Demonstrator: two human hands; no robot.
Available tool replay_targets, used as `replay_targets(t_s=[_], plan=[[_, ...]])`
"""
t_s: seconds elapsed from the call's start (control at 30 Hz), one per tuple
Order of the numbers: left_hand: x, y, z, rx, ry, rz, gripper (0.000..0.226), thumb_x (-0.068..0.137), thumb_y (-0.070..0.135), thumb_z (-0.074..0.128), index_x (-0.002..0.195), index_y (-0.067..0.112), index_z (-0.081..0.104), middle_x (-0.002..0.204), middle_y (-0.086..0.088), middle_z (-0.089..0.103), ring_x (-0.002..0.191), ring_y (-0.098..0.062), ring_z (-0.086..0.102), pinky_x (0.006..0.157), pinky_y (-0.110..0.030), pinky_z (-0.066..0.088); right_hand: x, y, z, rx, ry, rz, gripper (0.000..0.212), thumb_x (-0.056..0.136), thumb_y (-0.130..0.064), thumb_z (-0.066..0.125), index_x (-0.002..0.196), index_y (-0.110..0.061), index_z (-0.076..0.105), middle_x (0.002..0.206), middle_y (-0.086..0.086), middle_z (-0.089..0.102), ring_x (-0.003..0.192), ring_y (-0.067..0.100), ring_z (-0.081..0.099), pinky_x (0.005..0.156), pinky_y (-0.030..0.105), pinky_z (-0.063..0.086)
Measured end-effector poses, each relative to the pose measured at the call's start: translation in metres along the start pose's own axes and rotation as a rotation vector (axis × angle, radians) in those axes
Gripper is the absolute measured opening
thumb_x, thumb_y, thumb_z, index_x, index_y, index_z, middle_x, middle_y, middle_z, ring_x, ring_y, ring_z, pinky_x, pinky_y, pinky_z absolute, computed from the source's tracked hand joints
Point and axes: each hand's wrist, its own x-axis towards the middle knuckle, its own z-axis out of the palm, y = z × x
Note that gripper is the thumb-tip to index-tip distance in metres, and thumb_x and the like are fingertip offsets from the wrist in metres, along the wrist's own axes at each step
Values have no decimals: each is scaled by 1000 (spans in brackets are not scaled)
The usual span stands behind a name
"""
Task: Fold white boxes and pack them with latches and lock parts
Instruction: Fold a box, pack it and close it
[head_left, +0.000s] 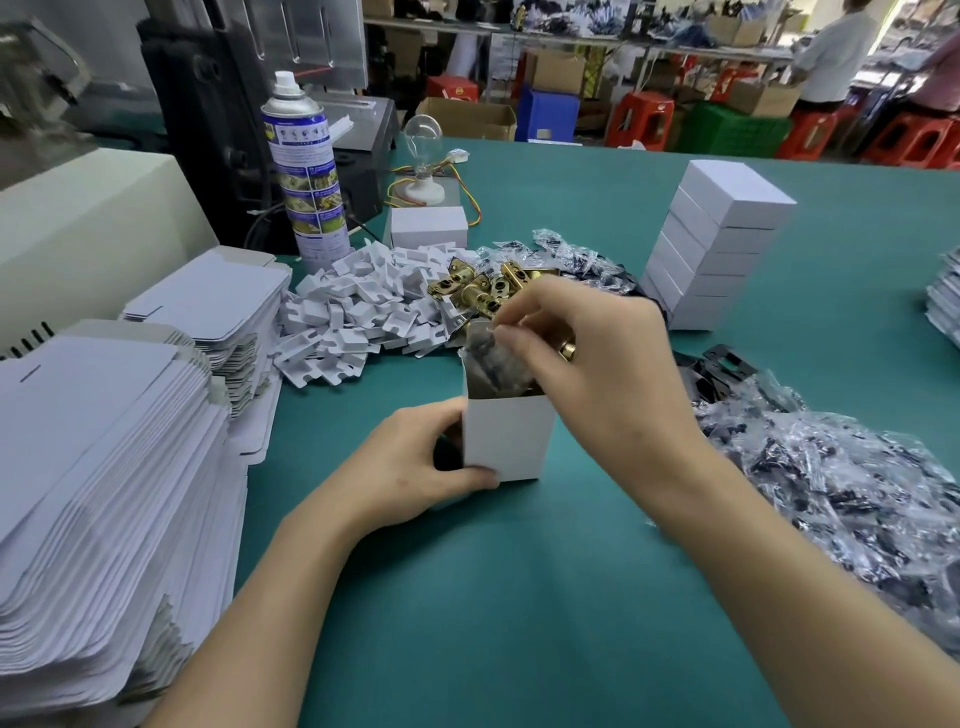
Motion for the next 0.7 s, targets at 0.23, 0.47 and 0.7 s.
replay_targets(t_s=[0.23, 0.47, 0.7], plan=[[1, 0, 0, -5, 6, -1, 47, 78, 39, 84, 119, 51, 64, 106, 15, 75, 94, -5, 70, 79, -24, 56, -11, 2, 2, -268, -175, -60, 10, 95, -24, 70, 100, -29, 78, 74, -22, 55, 90, 17, 59, 74, 38, 49], [0, 4, 0, -15, 21, 27, 38, 75, 42, 82, 103, 60, 63, 98, 20, 73, 85, -1, 68, 68, -13, 48, -12, 2, 4, -152, -303, -60, 25, 101, -18, 57, 113, -30, 75, 101, -3, 70, 99, 14, 62, 85, 37, 50], [1, 11, 1, 24, 273, 159, 49, 80, 48, 81, 124, 43, 59, 106, 19, 71, 91, 2, 65, 72, -17, 49, -23, 37, -13, 264, 201, 174, 5, 97, -16, 69, 96, -20, 71, 91, -6, 72, 83, 15, 67, 72, 41, 54]])
